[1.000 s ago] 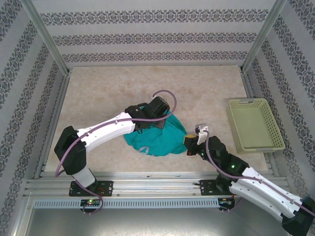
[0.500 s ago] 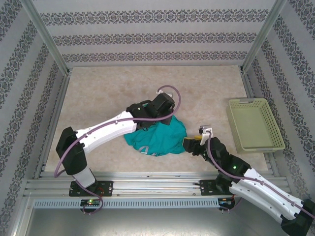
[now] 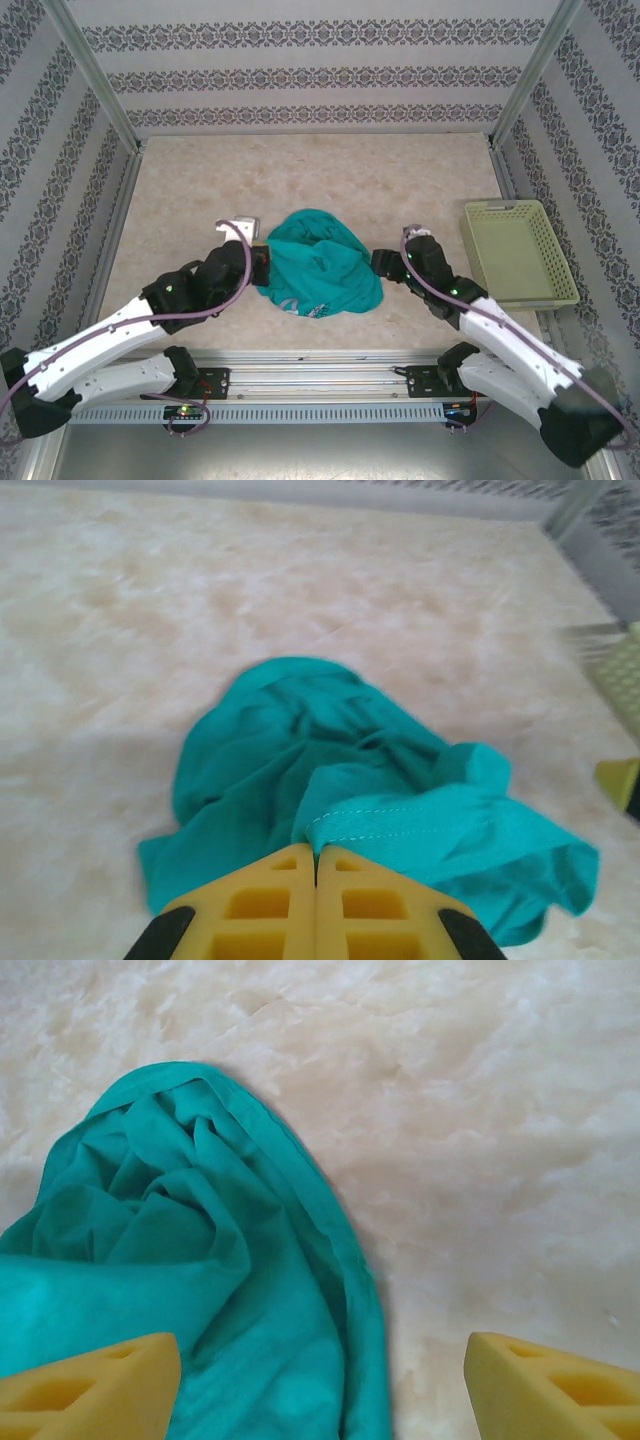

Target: Fold the inside-out t-shirt

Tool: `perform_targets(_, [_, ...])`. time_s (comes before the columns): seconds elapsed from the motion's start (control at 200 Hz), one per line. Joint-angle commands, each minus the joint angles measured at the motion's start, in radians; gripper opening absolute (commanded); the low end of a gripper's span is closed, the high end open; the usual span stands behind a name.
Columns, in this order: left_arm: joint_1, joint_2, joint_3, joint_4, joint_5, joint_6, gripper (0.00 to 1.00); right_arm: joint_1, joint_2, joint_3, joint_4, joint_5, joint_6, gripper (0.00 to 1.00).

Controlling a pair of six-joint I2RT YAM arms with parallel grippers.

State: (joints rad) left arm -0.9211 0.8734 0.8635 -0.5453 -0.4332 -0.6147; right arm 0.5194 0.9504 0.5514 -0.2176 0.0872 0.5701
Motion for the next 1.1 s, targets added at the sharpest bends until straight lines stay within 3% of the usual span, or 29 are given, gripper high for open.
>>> perform_targets(0.0, [0.007,-0.074,-0.068,-0.194,-0.132,-0.113,0.0,-0.003,0.156,0.115,0.055,-0.034,-0.059,0.77])
perform_targets(0.265, [0.049,-0.233,-0.103,-0.524,-0.266,-0.339,0.0,0.034,0.61,0.438,0.025,-0.03,-0.1,0.81])
perform_targets(0.44, [0.066,-0.251,-0.109,-0.615,-0.309,-0.439,0.0,0.1,0.892,0.698,-0.066,0.016,-0.121,0.82])
perform_targets(0.595, [0.083,-0.247,-0.105,-0.602,-0.32,-0.425,0.0,0.145,1.087,0.904,-0.151,0.026,-0.147,0.81])
perform_targets(0.744, [0.116,-0.226,-0.095,-0.585,-0.322,-0.398,0.0,0.192,1.198,1.036,-0.254,0.07,-0.159,0.77])
perform_targets(0.864, [0.158,-0.211,-0.096,-0.553,-0.304,-0.361,0.0,0.17,1.231,1.054,-0.348,0.151,-0.109,0.63])
perform_targets(1.094, [0.272,-0.16,-0.108,-0.431,-0.213,-0.252,0.0,0.046,1.067,0.795,-0.312,0.199,-0.023,0.39])
